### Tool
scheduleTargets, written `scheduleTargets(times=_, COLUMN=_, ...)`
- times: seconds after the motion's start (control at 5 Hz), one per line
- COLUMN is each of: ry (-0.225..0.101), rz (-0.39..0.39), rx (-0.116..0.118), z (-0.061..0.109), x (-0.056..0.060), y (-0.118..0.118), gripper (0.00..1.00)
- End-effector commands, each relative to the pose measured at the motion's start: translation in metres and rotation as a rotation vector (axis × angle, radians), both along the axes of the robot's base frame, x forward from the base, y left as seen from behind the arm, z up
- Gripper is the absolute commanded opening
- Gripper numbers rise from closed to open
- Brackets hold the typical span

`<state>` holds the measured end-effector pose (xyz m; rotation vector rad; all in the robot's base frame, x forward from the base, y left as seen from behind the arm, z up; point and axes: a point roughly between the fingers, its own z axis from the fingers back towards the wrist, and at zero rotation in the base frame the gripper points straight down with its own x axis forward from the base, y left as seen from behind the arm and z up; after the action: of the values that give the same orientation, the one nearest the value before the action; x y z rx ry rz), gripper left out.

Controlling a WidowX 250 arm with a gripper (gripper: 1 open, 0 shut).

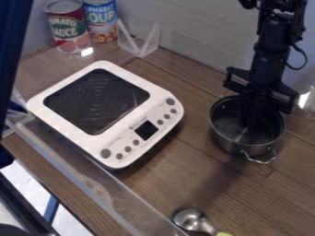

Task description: Remove silver pot from the white and black stove top and place it on the table

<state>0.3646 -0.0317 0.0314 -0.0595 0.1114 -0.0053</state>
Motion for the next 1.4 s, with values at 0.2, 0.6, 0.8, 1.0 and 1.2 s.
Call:
scheduleTargets(times=0.2, ry=-0.095, rz=0.002, rx=0.047, z=0.102, x=0.002, y=0.020, gripper=0.00)
scheduleTargets(times=0.6, ry=-0.106, rz=0.057, rx=0.073, z=0.131, x=-0.001, y=0.041, gripper=1.00)
scheduleTargets(times=0.8, ry=-0.095, rz=0.070, rx=0.070, z=0.123, x=0.003, y=0.037, gripper=1.00)
scheduleTargets(times=1.0, ry=-0.078, rz=0.046, rx=0.067, z=0.117, x=0.004, y=0.031, gripper=1.00)
scheduleTargets(times=1.2, ry=-0.066, rz=0.015, rx=0.058, z=0.105, x=0.003, y=0.024, gripper=1.00)
